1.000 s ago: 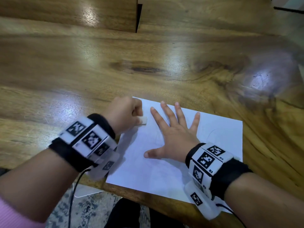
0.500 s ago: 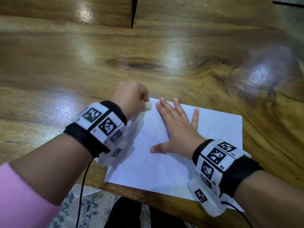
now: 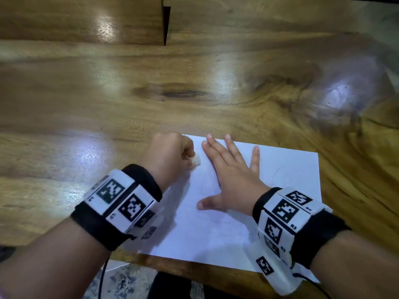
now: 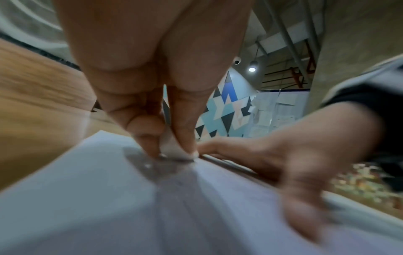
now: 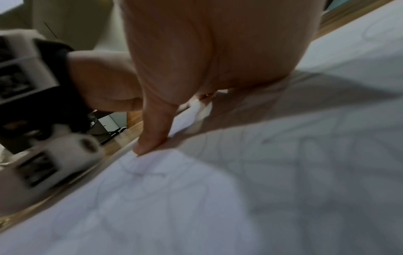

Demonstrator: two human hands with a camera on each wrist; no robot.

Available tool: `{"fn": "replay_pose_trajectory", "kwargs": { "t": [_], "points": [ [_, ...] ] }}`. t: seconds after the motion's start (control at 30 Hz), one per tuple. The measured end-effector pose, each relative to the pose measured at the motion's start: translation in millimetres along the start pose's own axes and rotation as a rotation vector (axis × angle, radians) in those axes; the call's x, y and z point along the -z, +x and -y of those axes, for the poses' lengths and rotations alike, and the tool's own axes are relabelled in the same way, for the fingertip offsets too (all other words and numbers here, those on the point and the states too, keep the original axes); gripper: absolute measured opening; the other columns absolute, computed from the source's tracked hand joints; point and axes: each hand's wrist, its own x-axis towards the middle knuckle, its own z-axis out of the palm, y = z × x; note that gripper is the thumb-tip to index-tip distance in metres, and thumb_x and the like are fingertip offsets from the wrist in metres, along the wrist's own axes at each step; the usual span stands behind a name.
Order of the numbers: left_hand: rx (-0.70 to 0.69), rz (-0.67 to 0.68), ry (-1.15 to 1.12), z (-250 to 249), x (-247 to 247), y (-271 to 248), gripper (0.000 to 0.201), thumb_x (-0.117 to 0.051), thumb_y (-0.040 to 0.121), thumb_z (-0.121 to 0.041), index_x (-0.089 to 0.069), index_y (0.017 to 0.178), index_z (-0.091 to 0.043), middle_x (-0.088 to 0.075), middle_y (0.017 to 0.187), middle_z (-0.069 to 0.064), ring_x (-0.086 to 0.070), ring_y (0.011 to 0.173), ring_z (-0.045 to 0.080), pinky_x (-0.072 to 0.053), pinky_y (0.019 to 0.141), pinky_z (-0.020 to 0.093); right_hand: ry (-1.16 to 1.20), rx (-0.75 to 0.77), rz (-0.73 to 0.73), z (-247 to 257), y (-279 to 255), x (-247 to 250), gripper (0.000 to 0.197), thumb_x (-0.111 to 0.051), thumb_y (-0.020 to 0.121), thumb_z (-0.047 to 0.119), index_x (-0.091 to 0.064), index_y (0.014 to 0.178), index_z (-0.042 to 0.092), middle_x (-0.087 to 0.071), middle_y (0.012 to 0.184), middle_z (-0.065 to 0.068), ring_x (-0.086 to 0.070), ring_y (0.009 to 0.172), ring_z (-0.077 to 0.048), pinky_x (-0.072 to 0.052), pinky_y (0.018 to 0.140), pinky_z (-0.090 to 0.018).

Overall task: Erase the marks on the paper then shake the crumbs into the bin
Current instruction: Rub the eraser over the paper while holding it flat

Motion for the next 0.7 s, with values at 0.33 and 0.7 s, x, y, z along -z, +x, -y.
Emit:
{"fn": "replay_pose_trajectory", "kwargs": {
  "t": [0.33,0.7],
  "points": [
    [-0.012,-0.046,-0.007,-3,3,21,0.014,-0.071,0.071,-0.018,-0.059,0.065,-0.015,-0.043,0.052,-0.012,-0.042,0.056,0.012,-0.032,0.049,0.004,-0.014,-0.007,0.026,1,-1,0,0.128,-0.067,0.064,0.069,0.025,0.145,0.031,0.037,0.144,0.026,0.044,0.123,-0.001,0.026,0.100,-0.061],
    [-0.045,-0.011,0.013,-5,0,21,0.011,-0.071,0.072,-0.018,-0.059,0.071,-0.016,-0.053,0.065,-0.002,-0.046,0.066,0.016,-0.032,0.050,0.014,-0.022,-0.026,0.084,3,-2,3,0.131,-0.065,0.065,0.070,0.031,0.142,0.028,0.050,0.128,0.024,0.048,0.120,-0.003,0.026,0.101,-0.061]
  ]
}}
